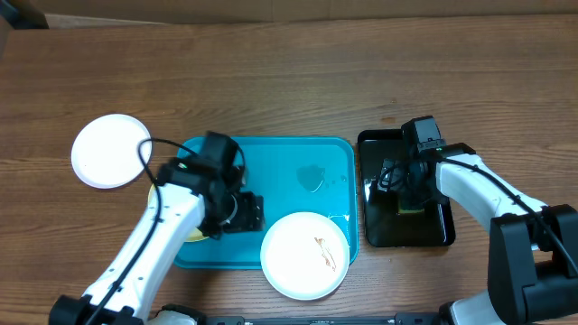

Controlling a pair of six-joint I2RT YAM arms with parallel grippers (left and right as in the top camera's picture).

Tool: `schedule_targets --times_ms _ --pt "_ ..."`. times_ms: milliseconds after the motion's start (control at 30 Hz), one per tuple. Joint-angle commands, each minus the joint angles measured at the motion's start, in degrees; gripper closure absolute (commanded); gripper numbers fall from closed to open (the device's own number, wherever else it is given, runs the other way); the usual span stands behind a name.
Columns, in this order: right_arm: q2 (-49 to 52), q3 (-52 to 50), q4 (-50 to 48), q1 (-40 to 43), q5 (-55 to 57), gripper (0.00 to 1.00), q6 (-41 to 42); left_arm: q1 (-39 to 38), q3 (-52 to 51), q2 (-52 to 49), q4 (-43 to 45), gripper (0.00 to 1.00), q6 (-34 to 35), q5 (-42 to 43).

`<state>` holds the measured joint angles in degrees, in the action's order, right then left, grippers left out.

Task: Clean dirty plates on tray and stack at the side
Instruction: 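Move the left gripper to the lower white plate and grasp its rim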

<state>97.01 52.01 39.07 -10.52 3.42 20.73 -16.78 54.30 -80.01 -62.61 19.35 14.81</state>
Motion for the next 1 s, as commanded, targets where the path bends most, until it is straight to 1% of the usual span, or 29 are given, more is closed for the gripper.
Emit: schedule_targets --times_ms 0,300,400,467,500,633,667,767,833,867,967 --pt "0.1 -1.0 0.2 0.2 -0.9 0.0 0.1 -3.6 -4.5 -0.6 3.2 0.25 7.3 -0.2" --pt "0.1 -1.0 0.2 0.2 -0.9 0.0 0.1 -12.0 -14.3 -0.6 10.9 0.29 15.1 0.0" --pt "0.1 -1.0 0.1 0.2 -0.9 0.0 0.1 -15.1 -16.2 -0.6 12.2 0.39 18.7 0.0" --pt "0.1 -1.0 0.2 0.2 -0.9 0.0 0.1 -16.0 -16.4 -0.6 12.3 0.46 19.6 0.0" --pt "0.1 -1.0 0.2 0.2 -0.9 0.0 0.1 -16.7 -16.4 -0.6 12.4 0.55 20.5 0.0" --pt "0.1 -1.0 0.2 0.2 -0.9 0.0 0.1 -16.8 -16.4 -0.6 13.3 0.77 20.5 0.0" --pt "0.1 -1.0 0.2 0.2 -0.9 0.0 0.1 -16.7 -16.4 -0.6 13.8 0.8 20.5 0.0" --pt "0.1 -1.0 0.2 0.2 -0.9 0.0 0.1 -16.7 -16.4 -0.6 15.0 0.87 20.5 0.0" --pt "0.1 -1.0 0.2 0.2 -0.9 0.0 0.1 -16.7 -16.4 -0.6 15.6 0.94 20.5 0.0" --pt "0.1 -1.0 0.2 0.2 -0.9 0.0 0.1 -16.7 -16.4 -0.6 16.0 0.96 20.5 0.0" --pt "0.1 -1.0 0.2 0.2 -0.9 0.0 0.1 -16.6 -16.4 -0.6 17.5 0.96 20.5 -0.4"
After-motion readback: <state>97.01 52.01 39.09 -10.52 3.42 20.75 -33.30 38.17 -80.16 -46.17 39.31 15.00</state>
